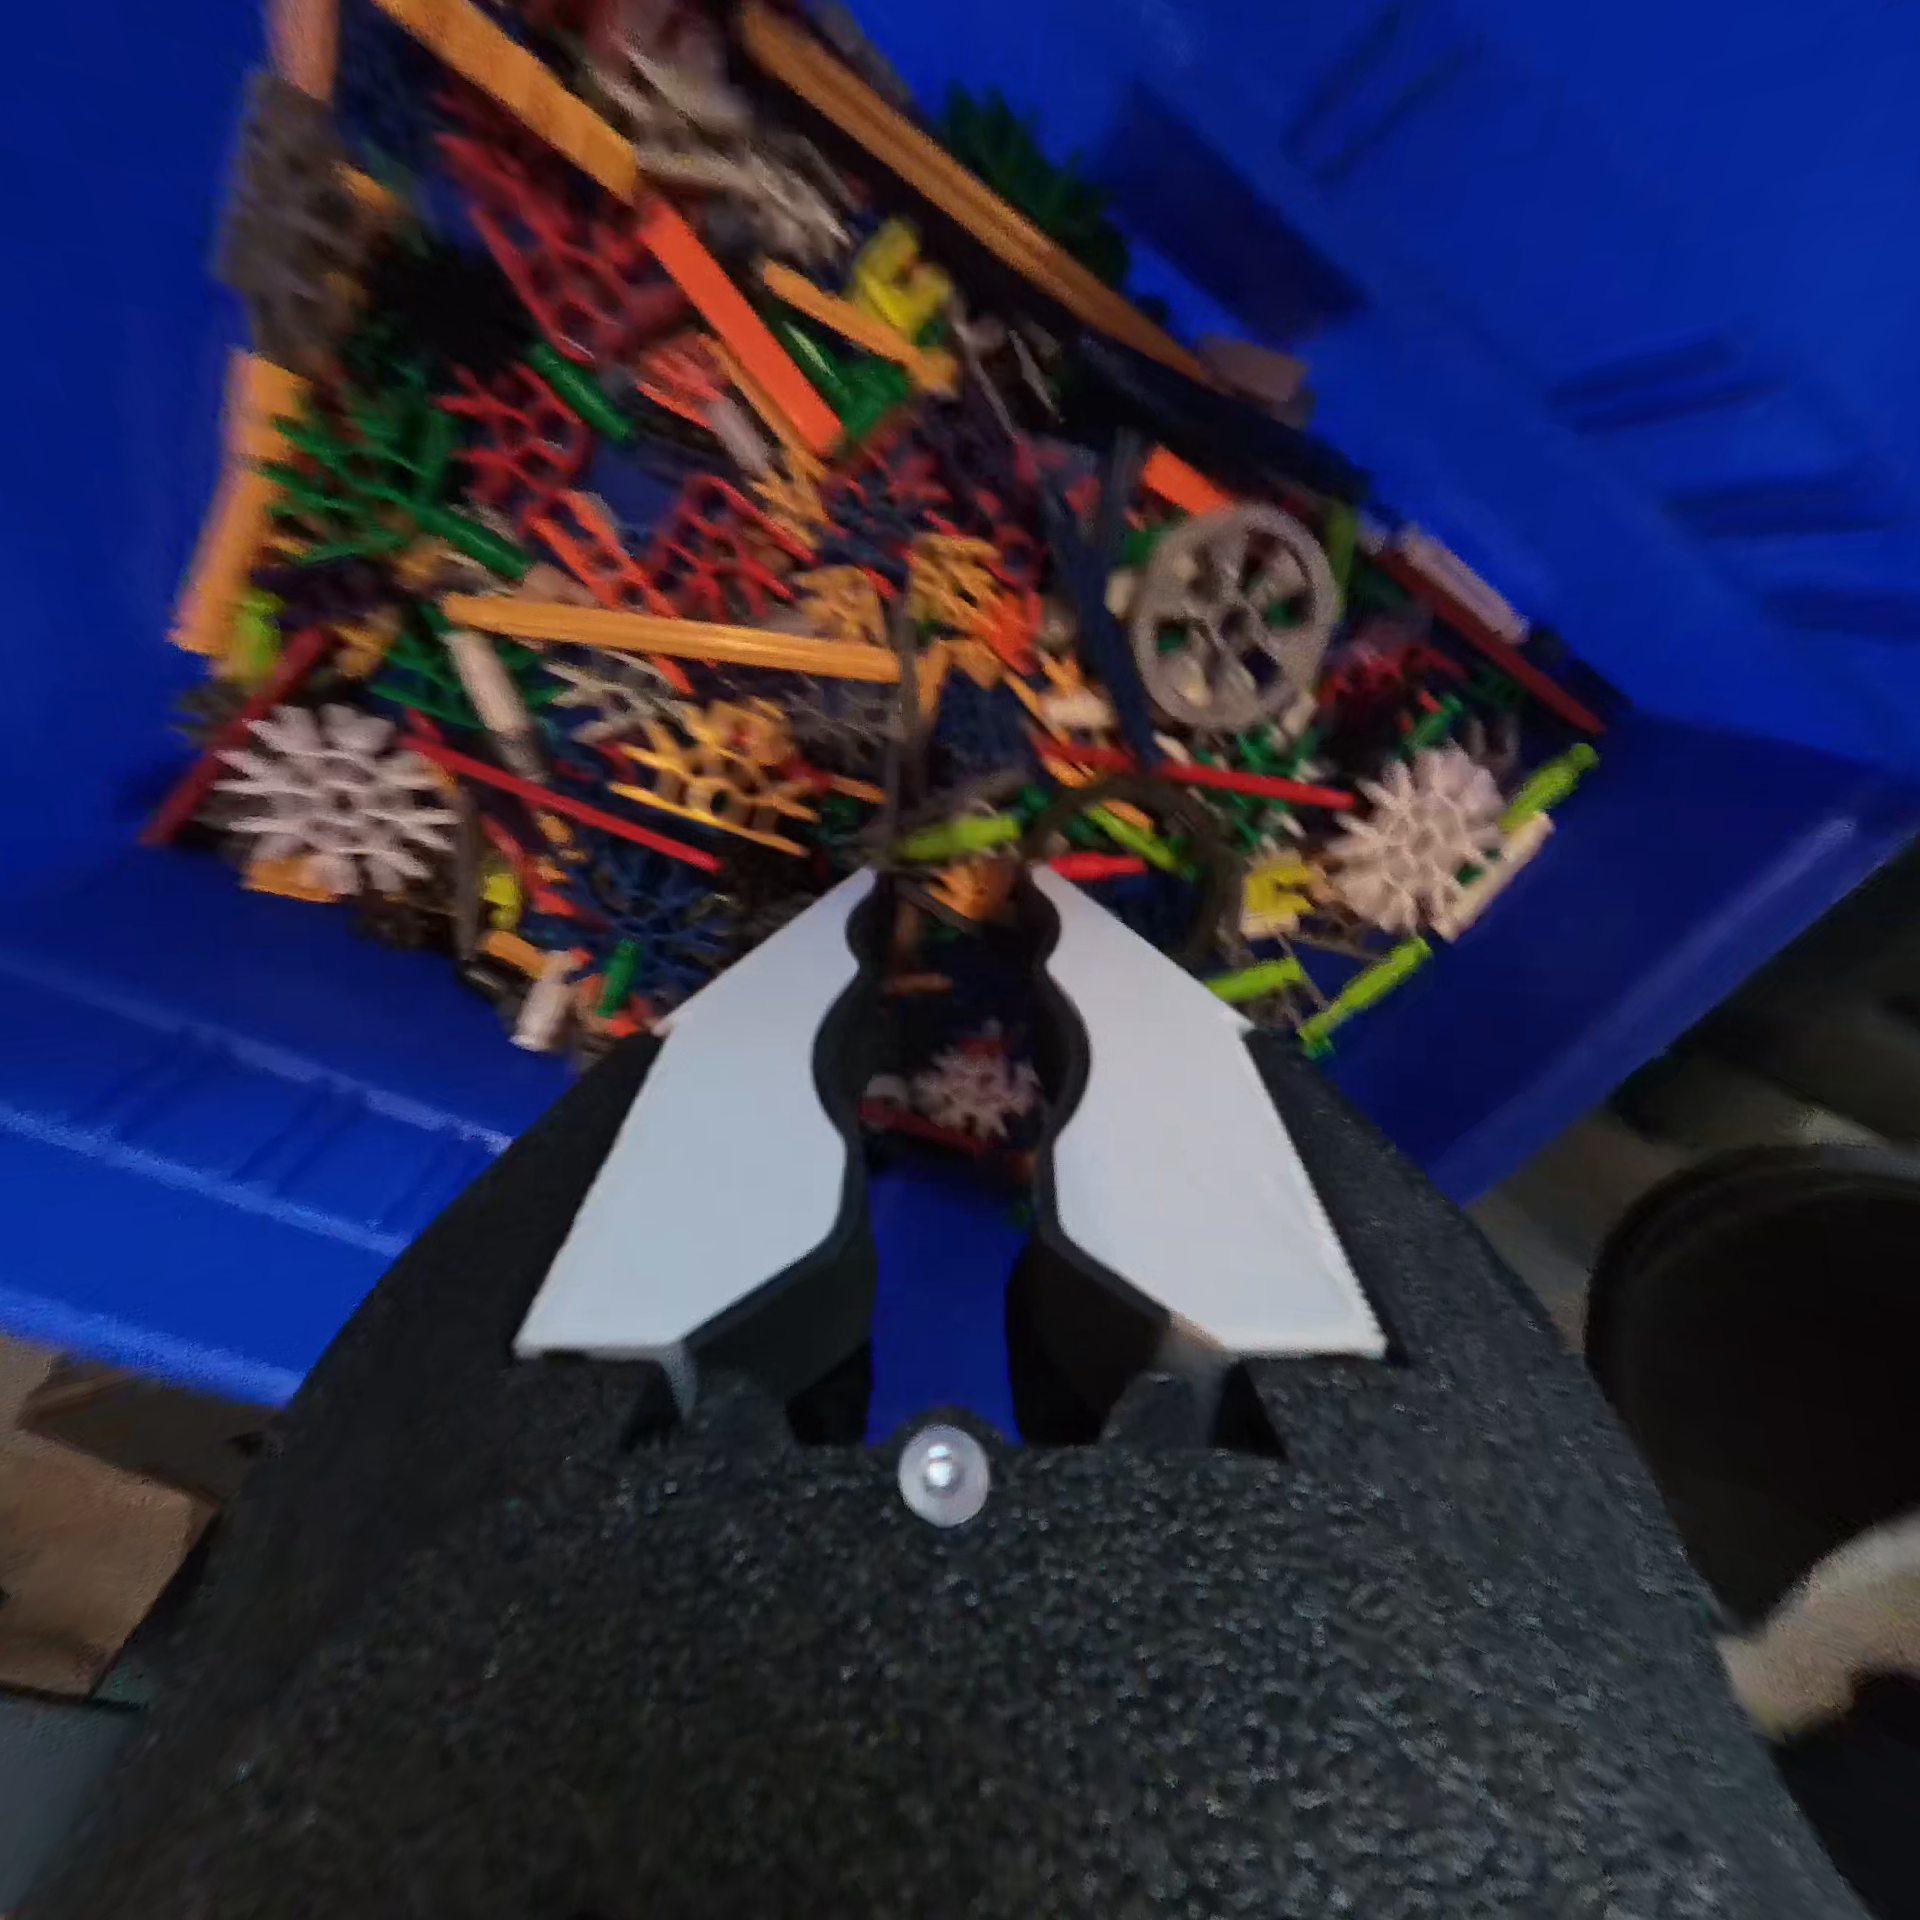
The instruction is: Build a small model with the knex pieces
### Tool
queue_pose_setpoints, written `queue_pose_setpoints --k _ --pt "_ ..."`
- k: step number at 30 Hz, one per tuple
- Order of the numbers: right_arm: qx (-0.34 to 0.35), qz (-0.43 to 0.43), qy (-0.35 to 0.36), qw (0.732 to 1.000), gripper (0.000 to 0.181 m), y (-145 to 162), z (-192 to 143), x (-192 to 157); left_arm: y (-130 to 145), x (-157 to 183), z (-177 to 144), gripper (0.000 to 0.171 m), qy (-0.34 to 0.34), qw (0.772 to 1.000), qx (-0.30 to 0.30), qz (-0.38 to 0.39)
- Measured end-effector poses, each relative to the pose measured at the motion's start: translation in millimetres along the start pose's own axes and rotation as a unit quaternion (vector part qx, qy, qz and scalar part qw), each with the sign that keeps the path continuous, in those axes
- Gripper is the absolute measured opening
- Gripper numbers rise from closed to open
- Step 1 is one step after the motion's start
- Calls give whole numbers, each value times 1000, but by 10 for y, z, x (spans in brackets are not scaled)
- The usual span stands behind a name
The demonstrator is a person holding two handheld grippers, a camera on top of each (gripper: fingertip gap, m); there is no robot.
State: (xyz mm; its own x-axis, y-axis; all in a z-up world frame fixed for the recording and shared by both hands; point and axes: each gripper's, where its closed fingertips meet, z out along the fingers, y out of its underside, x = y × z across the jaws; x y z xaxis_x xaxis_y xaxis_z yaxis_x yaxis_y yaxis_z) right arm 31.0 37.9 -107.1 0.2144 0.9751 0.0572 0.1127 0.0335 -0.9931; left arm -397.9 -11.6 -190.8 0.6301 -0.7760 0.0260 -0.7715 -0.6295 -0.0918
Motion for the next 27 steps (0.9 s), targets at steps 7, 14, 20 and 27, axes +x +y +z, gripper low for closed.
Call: queue_pose_setpoints --k 7,14,20,27 --pt "-8 -5 2 1000 10 39 -10 -4 -523 -396 141 34 -95 993 53 37" --pt "-5 -5 1 1000 10 29 -32 9 -542 -389 338 19 -70 993 40 83" --pt "-1 -6 2 1000 10 13 -52 13 -533 -369 346 6 -57 995 50 61" --pt "0 -3 -2 1000 10 -4 -39 -7 -546 -342 112 6 -81 992 95 35"
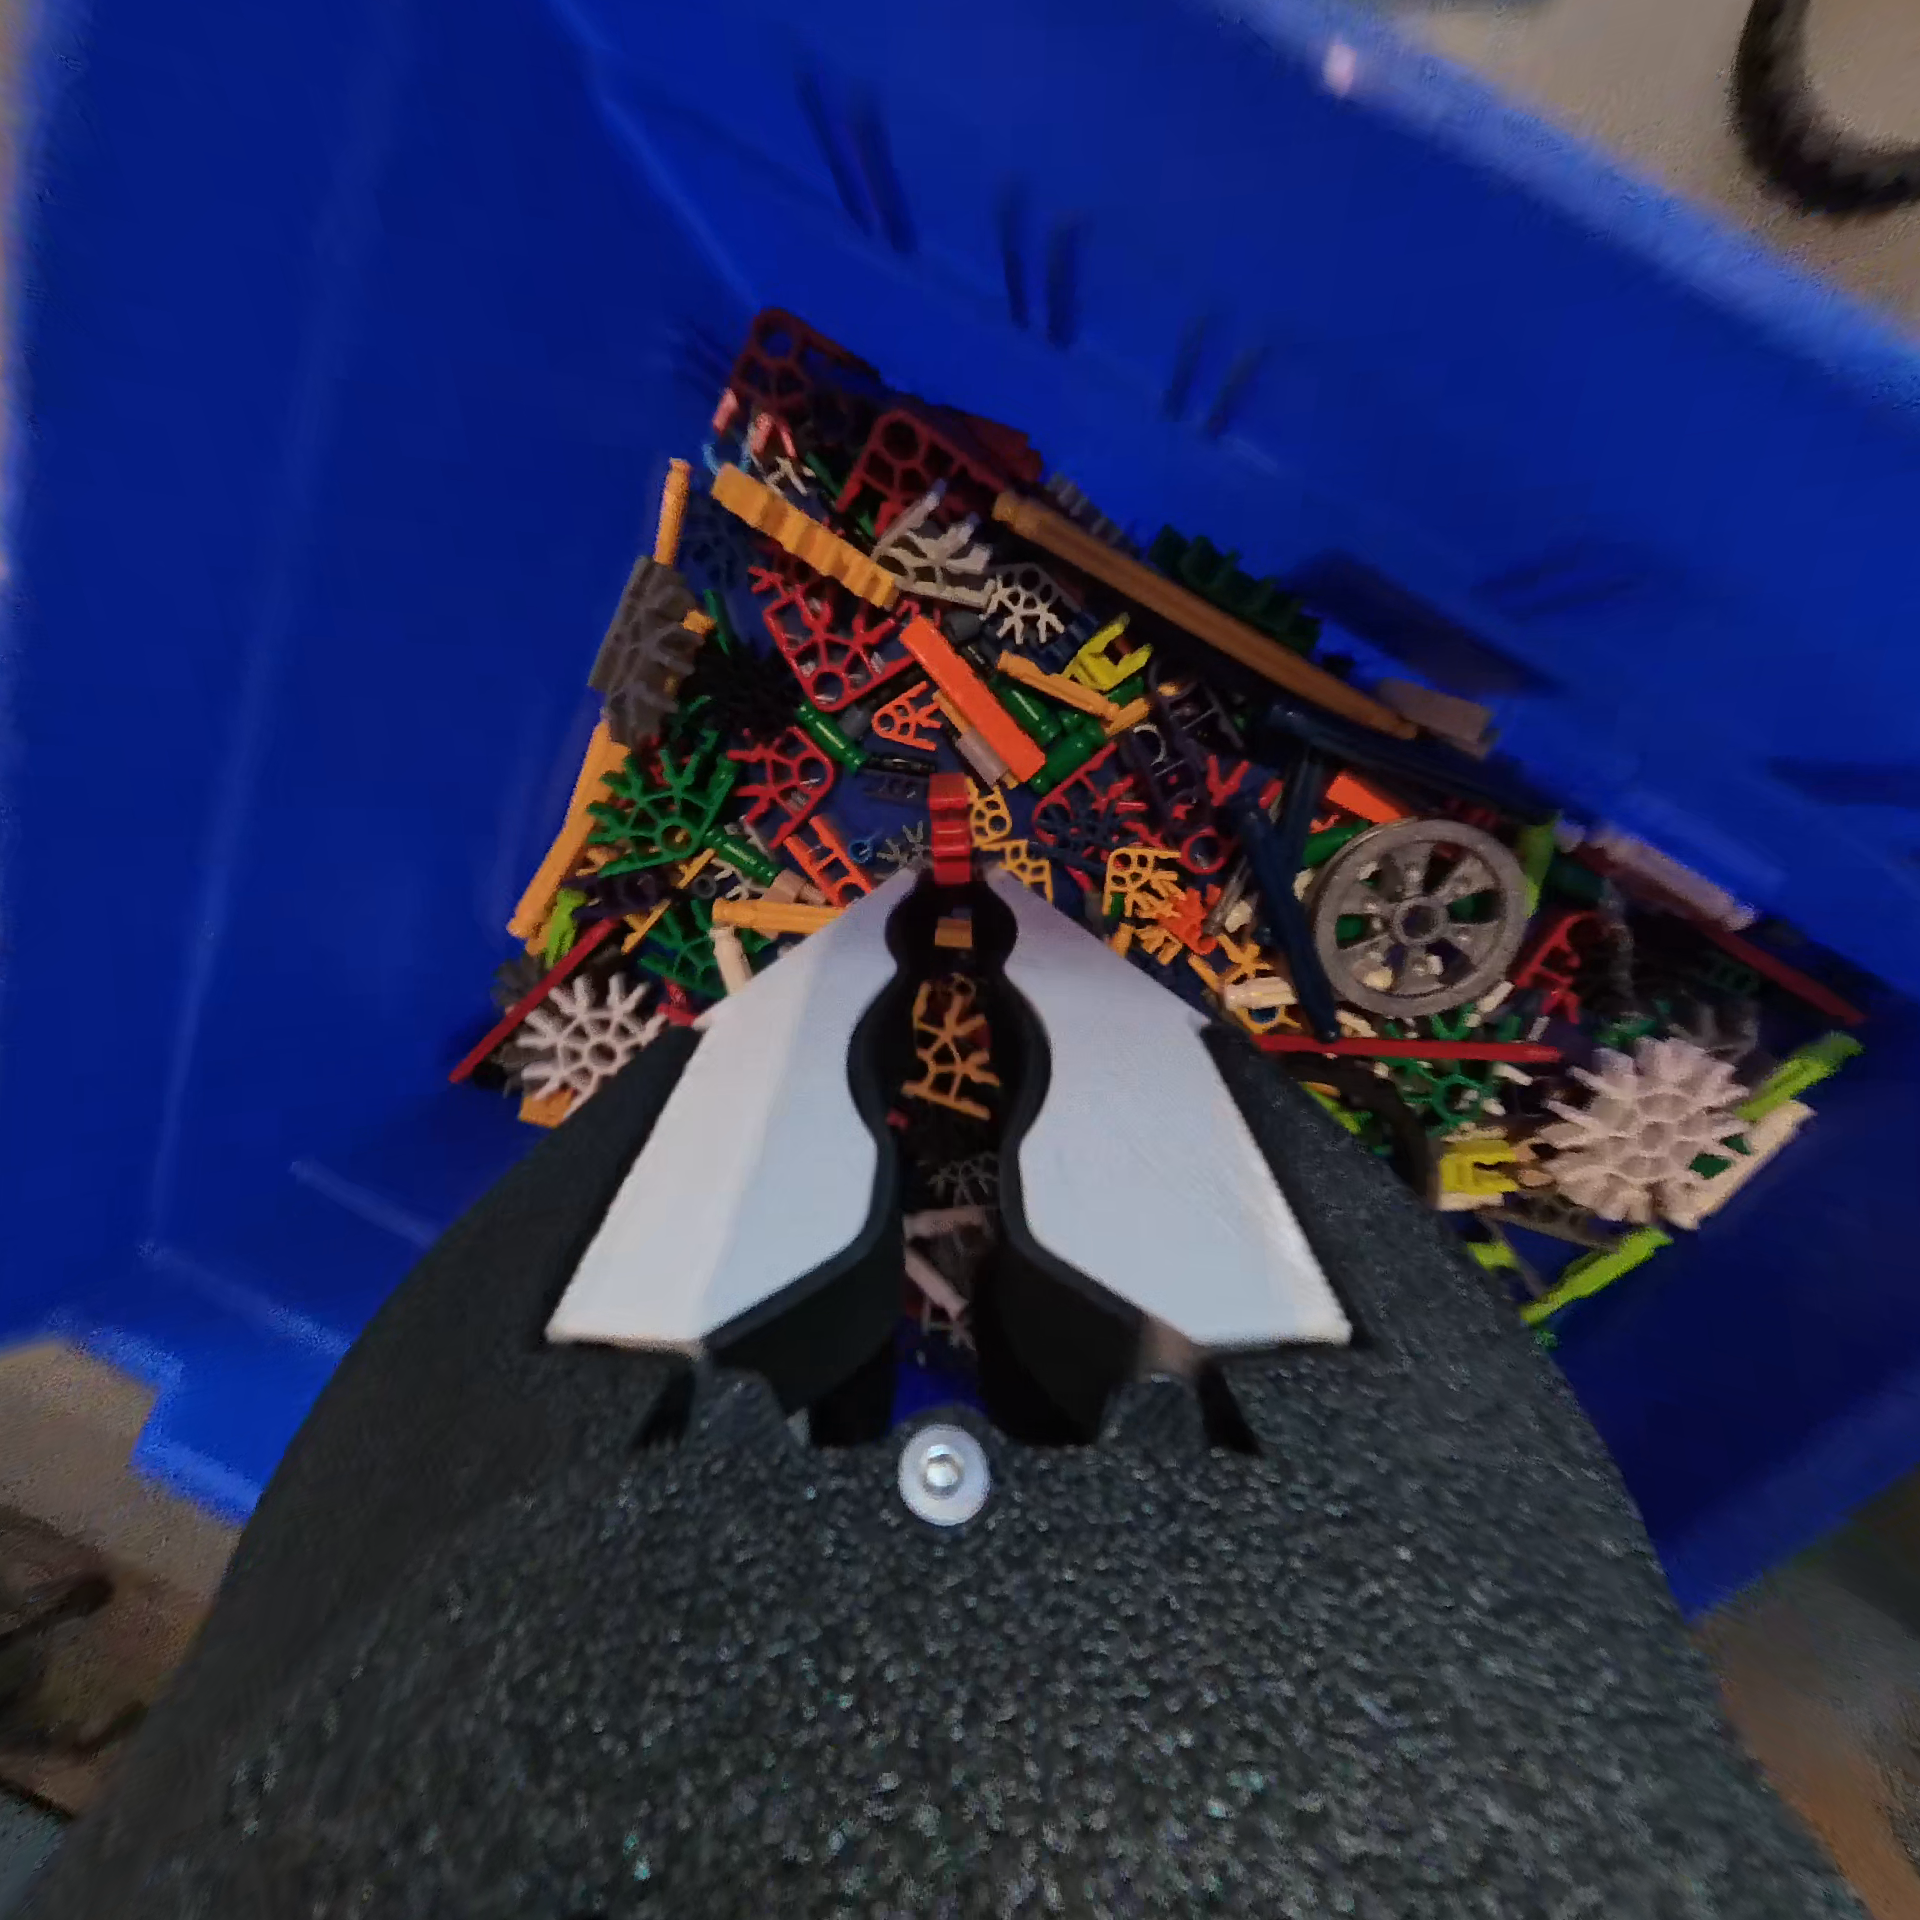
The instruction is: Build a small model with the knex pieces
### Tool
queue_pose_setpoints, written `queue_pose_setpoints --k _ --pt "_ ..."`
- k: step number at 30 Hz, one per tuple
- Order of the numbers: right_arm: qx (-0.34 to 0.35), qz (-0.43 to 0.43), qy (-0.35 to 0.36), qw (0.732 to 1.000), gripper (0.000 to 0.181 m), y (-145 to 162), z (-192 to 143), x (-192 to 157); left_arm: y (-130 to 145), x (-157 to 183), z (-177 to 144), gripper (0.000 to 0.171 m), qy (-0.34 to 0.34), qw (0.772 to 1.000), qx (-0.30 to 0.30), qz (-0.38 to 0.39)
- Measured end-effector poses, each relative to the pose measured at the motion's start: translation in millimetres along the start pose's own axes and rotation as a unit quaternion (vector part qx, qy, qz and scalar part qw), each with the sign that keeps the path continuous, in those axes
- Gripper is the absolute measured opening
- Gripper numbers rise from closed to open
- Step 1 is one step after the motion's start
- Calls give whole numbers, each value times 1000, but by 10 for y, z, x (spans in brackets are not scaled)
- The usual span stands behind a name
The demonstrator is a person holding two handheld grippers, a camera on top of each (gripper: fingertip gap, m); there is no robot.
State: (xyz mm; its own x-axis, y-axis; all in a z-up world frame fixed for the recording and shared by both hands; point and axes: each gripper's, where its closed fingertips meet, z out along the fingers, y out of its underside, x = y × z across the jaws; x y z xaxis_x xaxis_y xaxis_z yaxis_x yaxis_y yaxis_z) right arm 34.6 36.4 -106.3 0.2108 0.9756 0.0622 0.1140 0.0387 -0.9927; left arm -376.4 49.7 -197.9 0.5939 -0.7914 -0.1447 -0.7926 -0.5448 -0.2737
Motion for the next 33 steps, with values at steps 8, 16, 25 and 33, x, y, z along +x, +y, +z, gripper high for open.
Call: queue_pose_setpoints --k 8,16,25,33 --pt "7 9 -45 999 22 -337 704 -498 -1061 846 -975 6 13 979 191 63" --pt "-19 4 -100 995 27 -401 1293 -1022 -1729 2046 -875 5 109 950 238 167" --pt "-38 -32 -120 991 6 -295 1275 -1114 -1706 2159 -757 18 130 949 248 145" --pt "-255 -185 52 947 6 560 773 -114 -800 467 -937 27 -74 981 178 23"
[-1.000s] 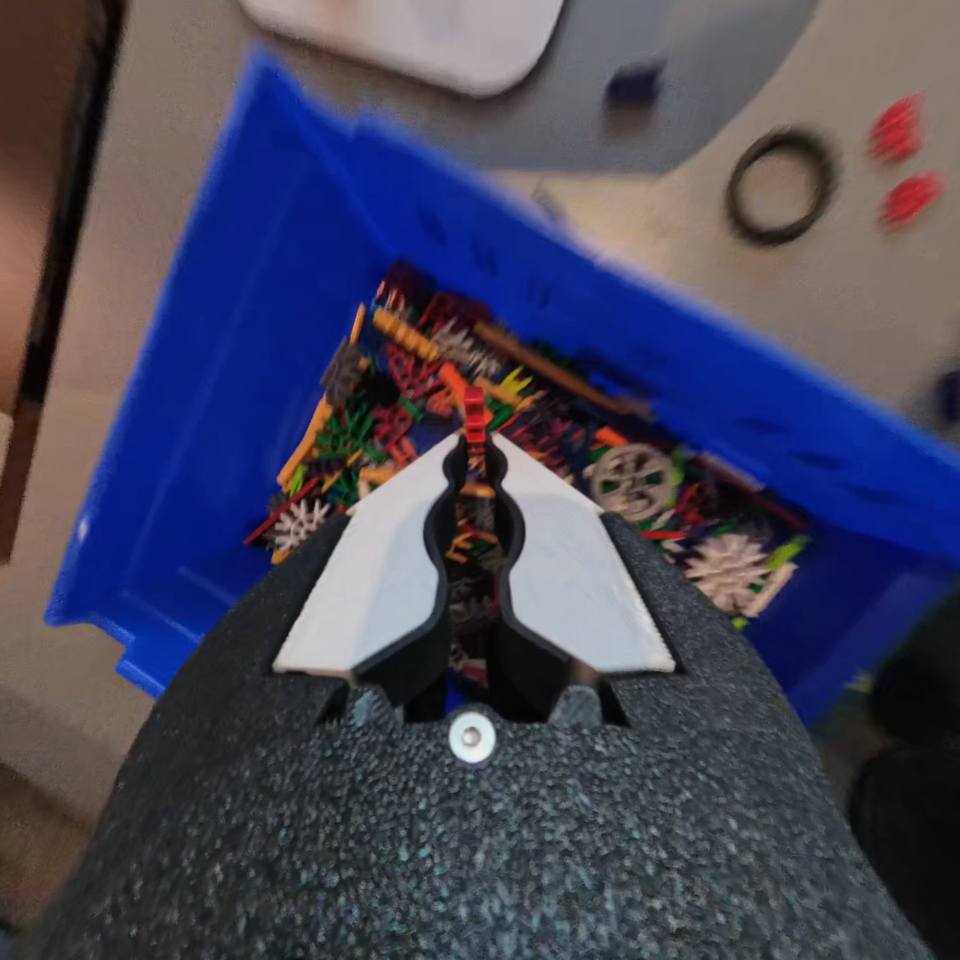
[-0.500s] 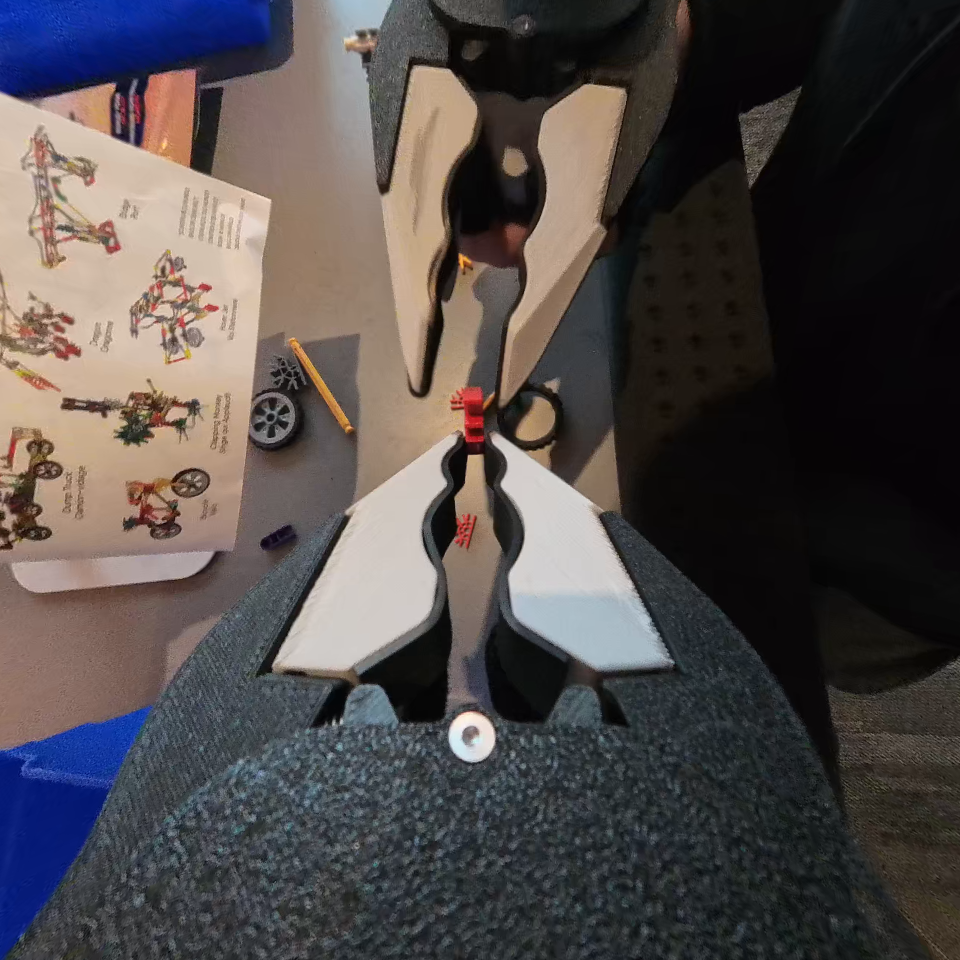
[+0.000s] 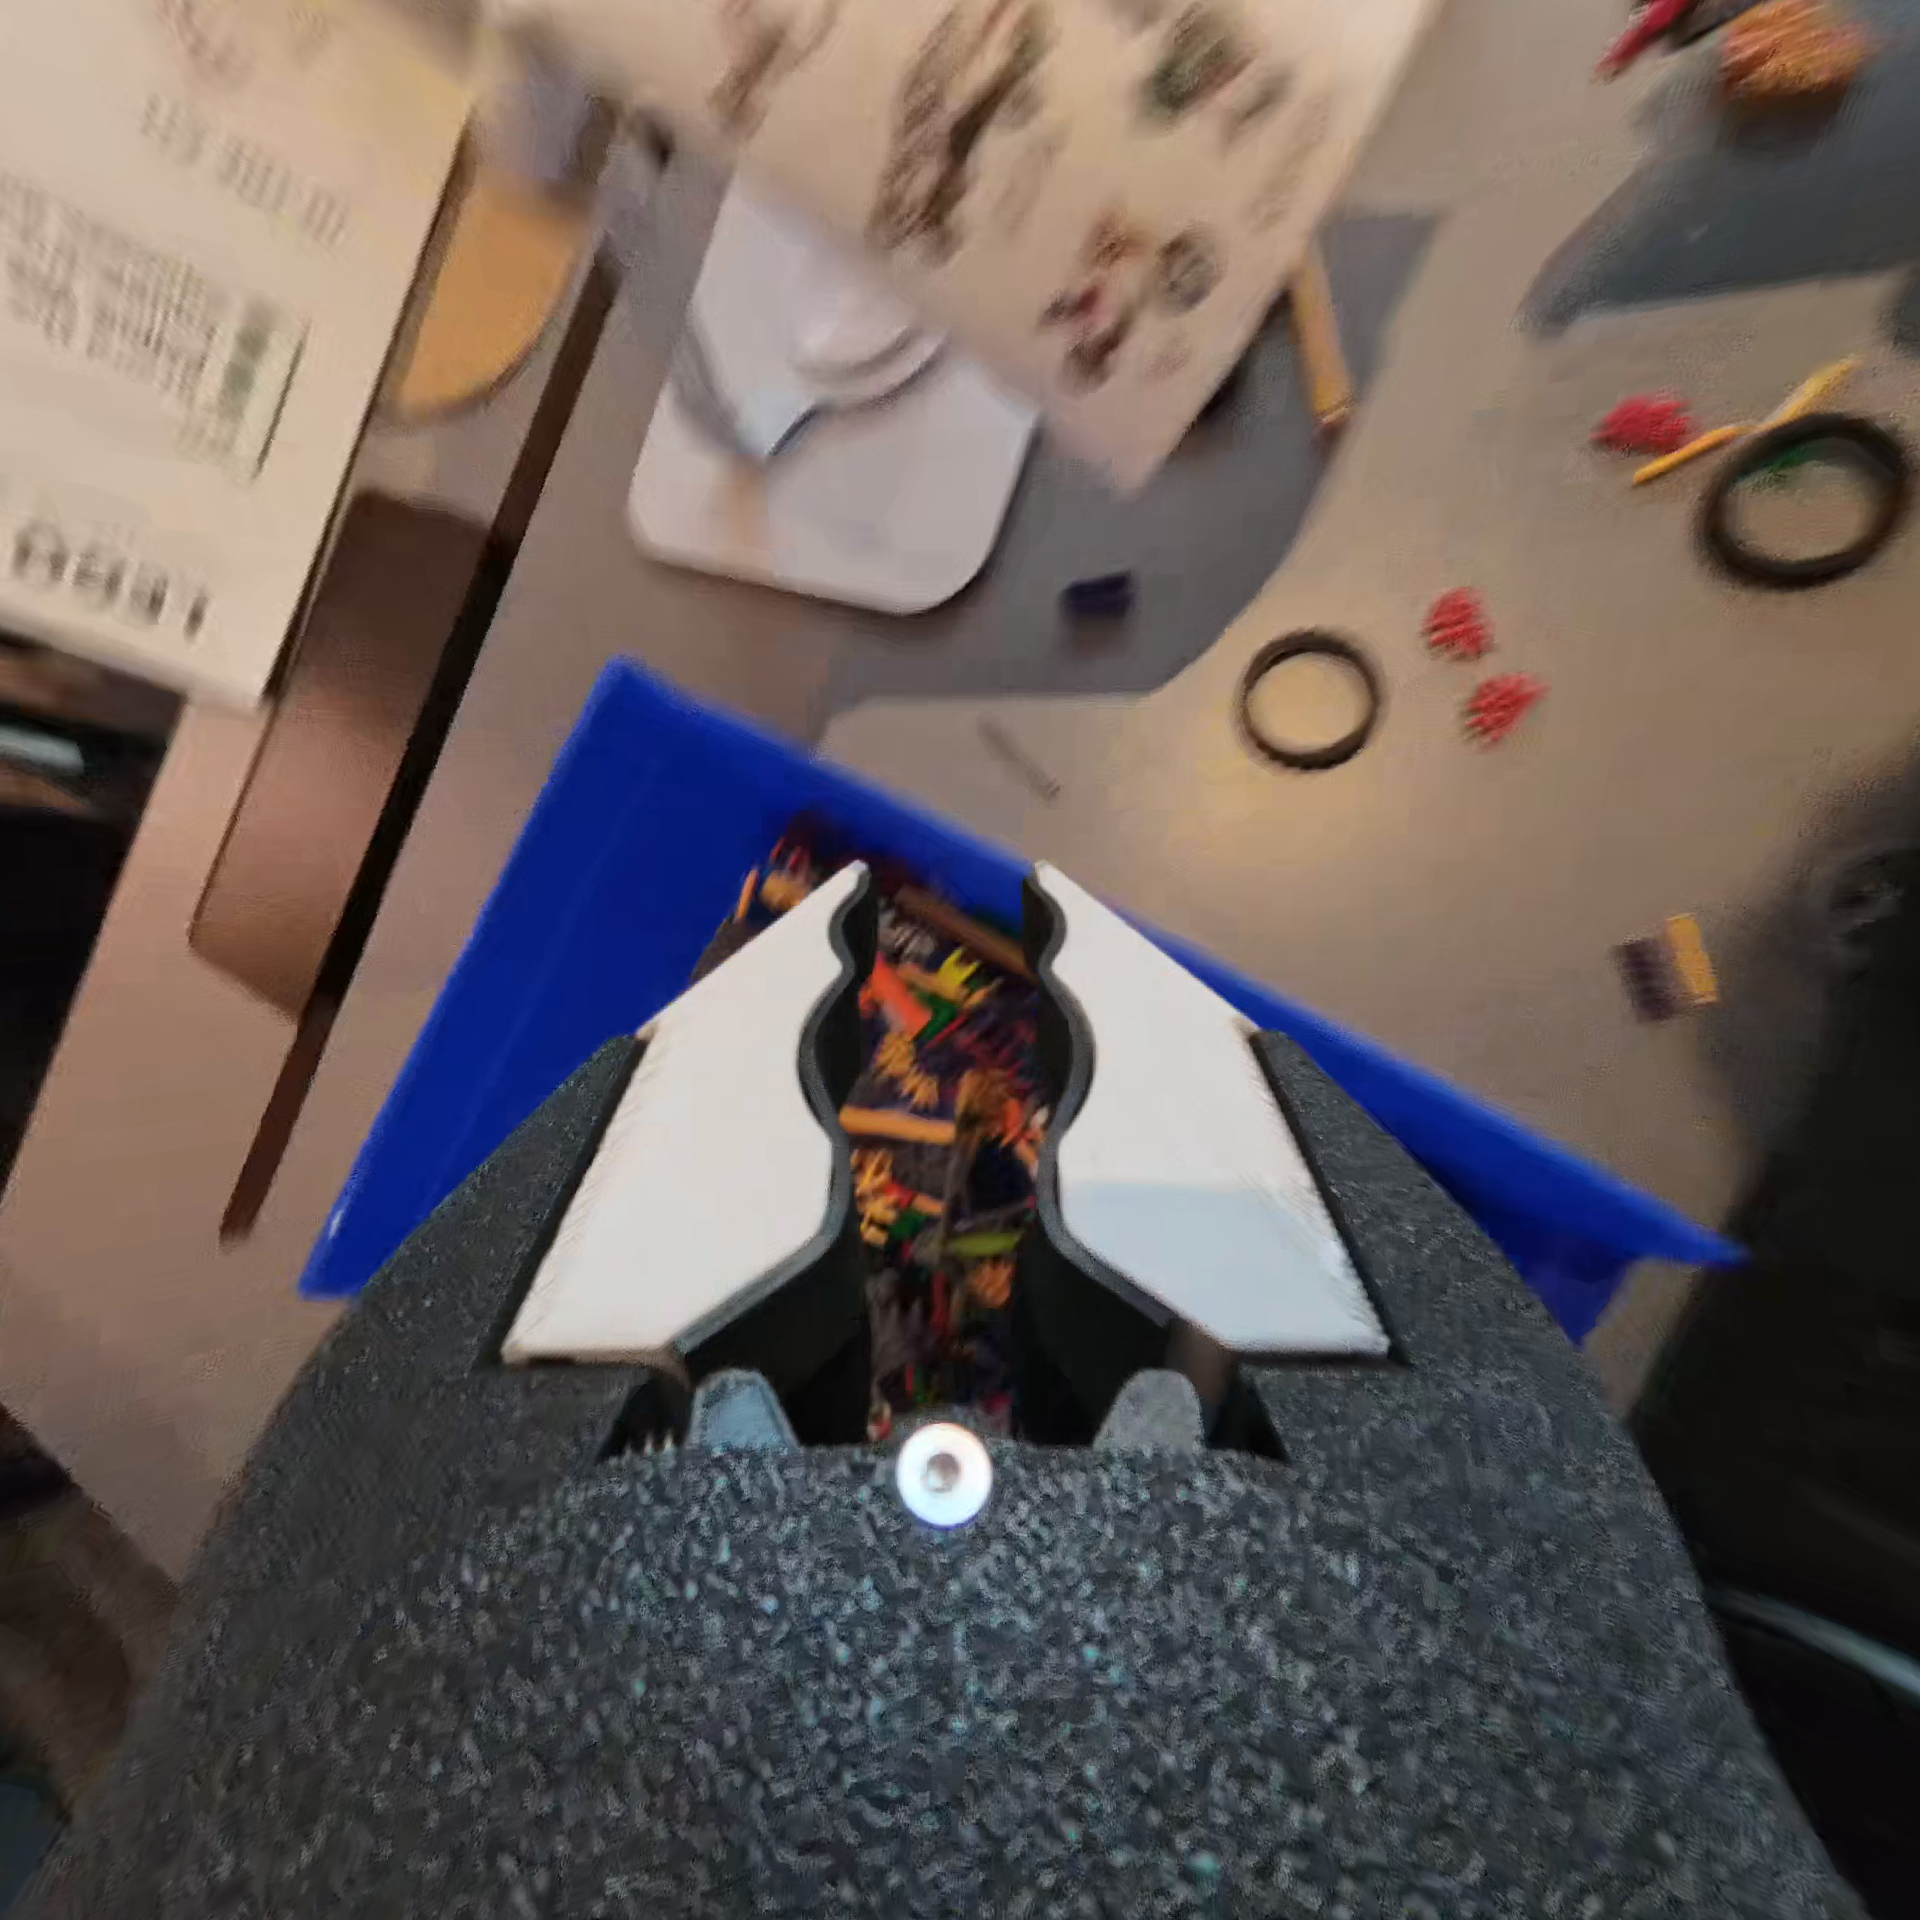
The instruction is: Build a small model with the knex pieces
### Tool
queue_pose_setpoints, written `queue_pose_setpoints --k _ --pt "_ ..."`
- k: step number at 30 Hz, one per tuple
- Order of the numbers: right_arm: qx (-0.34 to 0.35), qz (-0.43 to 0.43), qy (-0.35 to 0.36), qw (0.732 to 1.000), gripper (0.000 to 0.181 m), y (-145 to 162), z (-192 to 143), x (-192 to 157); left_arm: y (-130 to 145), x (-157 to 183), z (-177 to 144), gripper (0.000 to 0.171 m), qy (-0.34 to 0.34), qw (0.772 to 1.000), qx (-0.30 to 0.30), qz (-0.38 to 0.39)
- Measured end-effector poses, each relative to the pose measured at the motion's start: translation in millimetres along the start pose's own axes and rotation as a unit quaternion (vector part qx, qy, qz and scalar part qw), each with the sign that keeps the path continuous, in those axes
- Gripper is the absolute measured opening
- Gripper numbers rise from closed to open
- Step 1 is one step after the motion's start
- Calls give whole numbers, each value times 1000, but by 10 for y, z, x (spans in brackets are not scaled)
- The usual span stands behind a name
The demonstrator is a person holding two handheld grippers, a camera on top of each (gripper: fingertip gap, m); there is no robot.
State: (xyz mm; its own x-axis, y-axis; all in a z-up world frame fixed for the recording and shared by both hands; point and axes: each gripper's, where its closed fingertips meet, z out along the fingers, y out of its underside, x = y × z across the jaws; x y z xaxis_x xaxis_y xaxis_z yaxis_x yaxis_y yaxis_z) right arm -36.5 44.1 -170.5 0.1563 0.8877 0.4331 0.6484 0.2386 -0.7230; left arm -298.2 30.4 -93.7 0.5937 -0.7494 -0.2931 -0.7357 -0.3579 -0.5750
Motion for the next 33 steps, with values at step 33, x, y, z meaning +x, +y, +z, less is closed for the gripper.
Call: queue_pose_setpoints --k 33 --pt "-49 -34 -107 993 23 404 36 -415 1100 -569 1072 10 97 967 -179 -153"
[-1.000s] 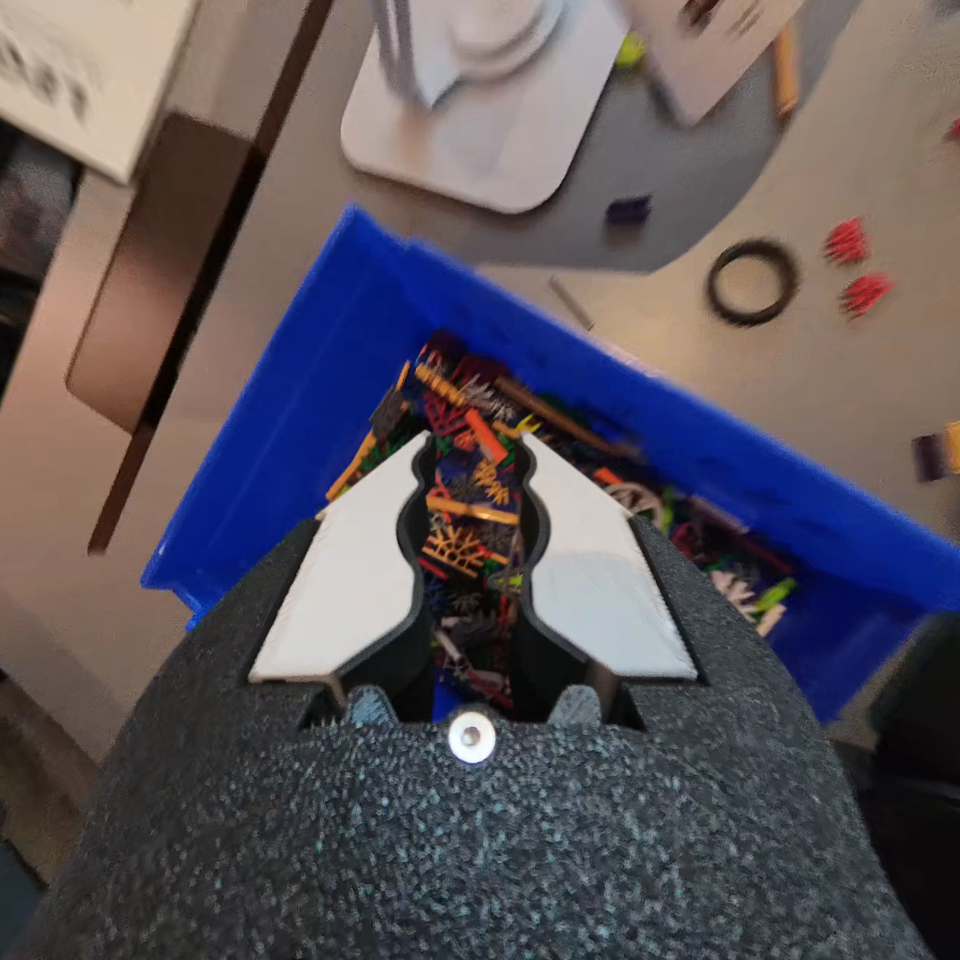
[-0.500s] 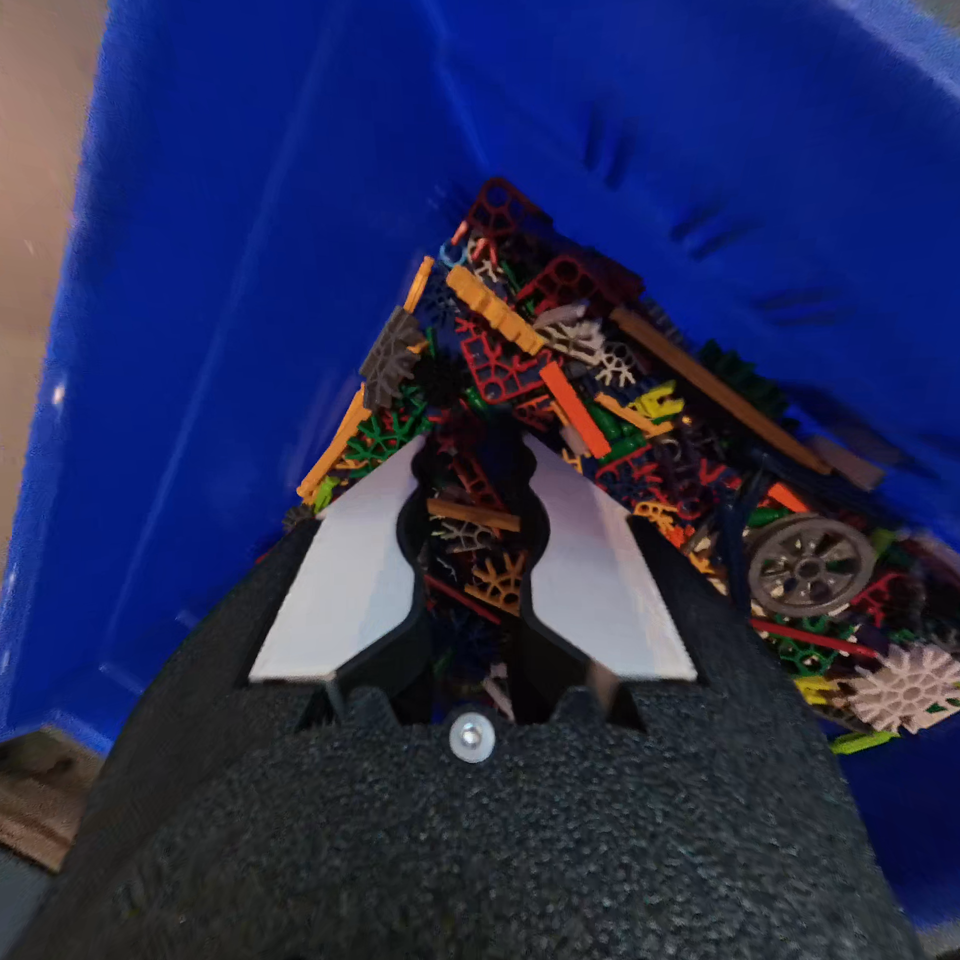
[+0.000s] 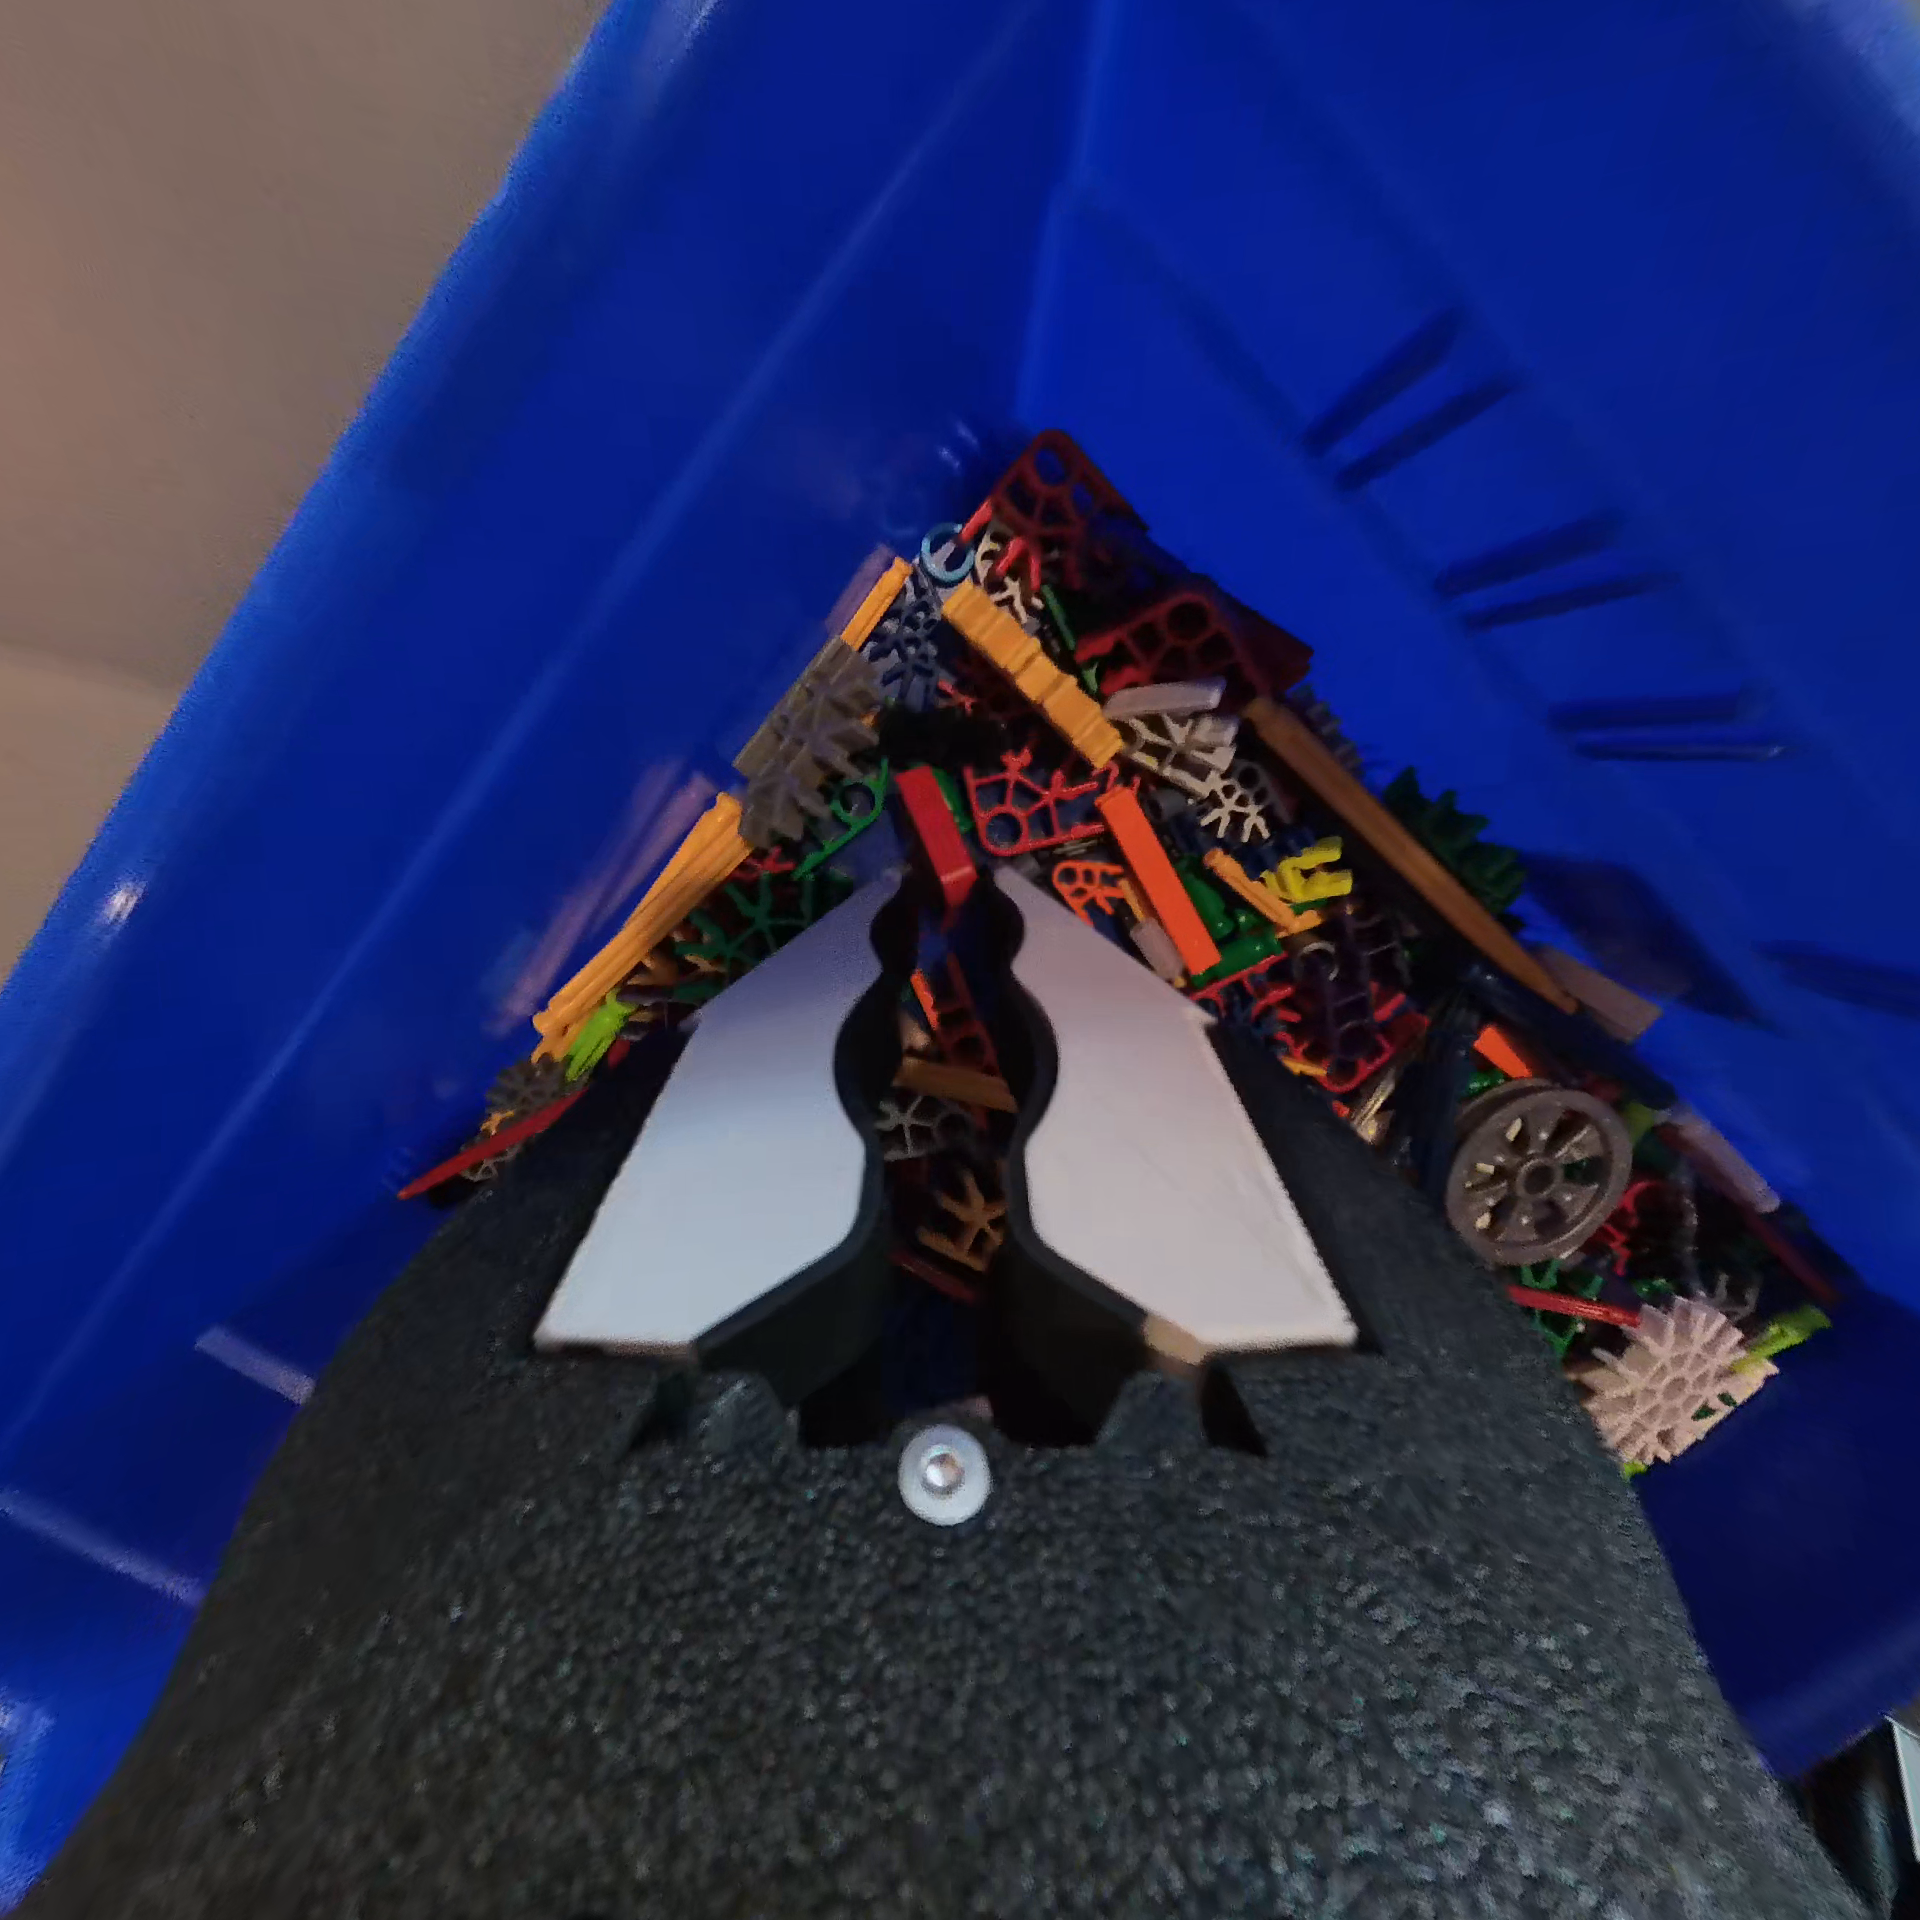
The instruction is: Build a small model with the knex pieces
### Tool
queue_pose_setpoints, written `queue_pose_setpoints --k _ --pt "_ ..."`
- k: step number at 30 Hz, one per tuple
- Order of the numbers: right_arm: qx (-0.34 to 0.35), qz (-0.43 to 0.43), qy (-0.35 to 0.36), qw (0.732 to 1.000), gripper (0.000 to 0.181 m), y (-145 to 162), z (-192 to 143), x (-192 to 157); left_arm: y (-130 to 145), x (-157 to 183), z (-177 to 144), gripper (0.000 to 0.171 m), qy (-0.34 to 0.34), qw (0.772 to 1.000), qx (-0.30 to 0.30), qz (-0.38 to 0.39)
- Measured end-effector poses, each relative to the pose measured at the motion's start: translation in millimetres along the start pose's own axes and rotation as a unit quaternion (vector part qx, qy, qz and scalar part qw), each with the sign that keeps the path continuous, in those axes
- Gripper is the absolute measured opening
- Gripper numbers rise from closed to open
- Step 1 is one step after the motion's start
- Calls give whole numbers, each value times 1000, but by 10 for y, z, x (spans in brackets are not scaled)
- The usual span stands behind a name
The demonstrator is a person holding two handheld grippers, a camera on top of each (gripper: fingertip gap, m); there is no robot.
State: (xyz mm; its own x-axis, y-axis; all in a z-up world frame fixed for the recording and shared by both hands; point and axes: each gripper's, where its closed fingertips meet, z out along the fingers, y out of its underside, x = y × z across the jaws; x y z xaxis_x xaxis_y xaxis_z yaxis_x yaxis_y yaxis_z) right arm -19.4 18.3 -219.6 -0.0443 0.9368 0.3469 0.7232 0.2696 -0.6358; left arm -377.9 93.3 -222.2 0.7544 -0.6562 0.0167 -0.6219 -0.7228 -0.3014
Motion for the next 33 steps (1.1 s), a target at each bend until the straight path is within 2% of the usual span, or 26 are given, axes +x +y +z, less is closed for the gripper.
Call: queue_pose_setpoints --k 6,10,15,18,23,24,28,31,33 --pt "19 11 -5 1000 23 -54 -23 10 59 10 -86 6 -14 1000 7 0" --pt "70 42 -14 997 30 -246 -111 38 -68 184 -438 5 -26 998 65 8" --pt "176 79 -21 981 34 -823 -324 107 -482 837 -1093 5 -11 982 178 54" --pt "212 89 -30 973 33 -1153 -359 76 -678 1362 -1281 6 14 973 207 102" --pt "276 108 -47 954 33 -1633 -406 -58 -870 2235 -1198 6 77 958 216 174" --pt "282 113 -43 952 33 -1692 -407 -82 -880 2379 -1141 6 73 955 209 199" --pt "309 151 -40 938 32 -1819 -407 -186 -875 3030 -958 6 126 935 205 262" --pt "317 162 -68 932 17 -1807 -409 -334 -844 3114 -837 6 116 935 195 274" --pt "326 177 -87 925 17 -1798 -427 -392 -808 3173 -817 6 142 934 193 266"
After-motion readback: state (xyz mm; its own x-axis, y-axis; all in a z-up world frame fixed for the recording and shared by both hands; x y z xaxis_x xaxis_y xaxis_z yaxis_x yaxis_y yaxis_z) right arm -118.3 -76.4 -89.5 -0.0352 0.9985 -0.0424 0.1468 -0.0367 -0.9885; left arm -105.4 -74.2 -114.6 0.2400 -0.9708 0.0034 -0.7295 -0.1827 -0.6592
